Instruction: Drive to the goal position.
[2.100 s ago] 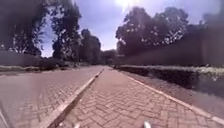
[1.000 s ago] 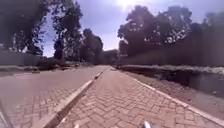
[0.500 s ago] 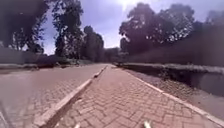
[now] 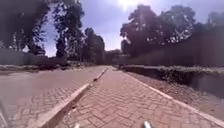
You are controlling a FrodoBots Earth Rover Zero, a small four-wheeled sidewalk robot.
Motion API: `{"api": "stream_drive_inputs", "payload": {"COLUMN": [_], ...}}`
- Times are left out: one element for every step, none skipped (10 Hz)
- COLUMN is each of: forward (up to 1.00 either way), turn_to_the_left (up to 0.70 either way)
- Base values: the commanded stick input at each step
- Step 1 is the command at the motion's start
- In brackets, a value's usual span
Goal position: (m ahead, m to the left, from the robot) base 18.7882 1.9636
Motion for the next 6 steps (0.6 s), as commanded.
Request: {"api": "stream_drive_inputs", "payload": {"forward": [0.7,0.7,0.7,0.7,0.7,0.7], "turn_to_the_left": [0.0,0.0,0.0,0.0,0.0,0.0]}}
